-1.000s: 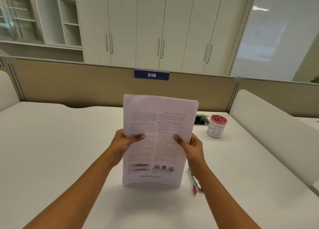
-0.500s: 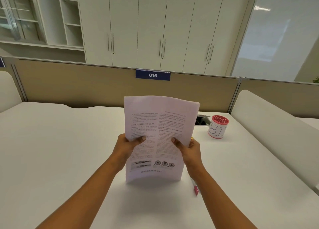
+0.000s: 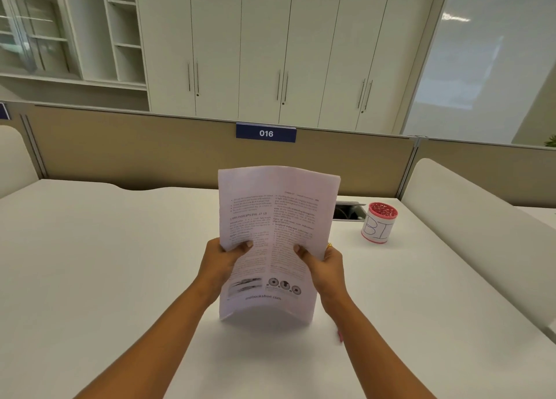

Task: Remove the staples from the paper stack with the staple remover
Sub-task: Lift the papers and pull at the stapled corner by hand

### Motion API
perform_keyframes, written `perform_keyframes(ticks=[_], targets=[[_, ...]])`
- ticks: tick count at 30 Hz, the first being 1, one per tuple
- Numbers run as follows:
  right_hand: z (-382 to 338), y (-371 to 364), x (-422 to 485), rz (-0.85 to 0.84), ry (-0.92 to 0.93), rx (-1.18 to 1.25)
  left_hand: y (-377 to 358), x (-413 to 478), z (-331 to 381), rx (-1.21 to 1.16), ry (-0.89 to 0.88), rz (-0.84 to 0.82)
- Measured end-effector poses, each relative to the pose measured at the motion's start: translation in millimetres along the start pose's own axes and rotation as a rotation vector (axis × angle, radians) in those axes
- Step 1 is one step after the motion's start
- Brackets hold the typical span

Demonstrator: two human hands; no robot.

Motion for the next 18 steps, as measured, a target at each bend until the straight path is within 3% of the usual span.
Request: perform_keyframes(ticks=[10,18], targets=[[-2,2,0,0.099,0.026,-0.036,-5,-2,9,0.057,-0.093,0.056],[25,2,-2,0.088,-0.117,-0.150,-11,-10,-23,0.069,0.050,0.042]])
Point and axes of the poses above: each hand's wrist, its own x-axis towards the middle knuckle, its own y-axis out of the back of the hand, z = x × y, the point moved 6 cm from there along x, towards the middle knuckle, and after that the axes turned 11 degrees about -z, right-handed, at the moved point
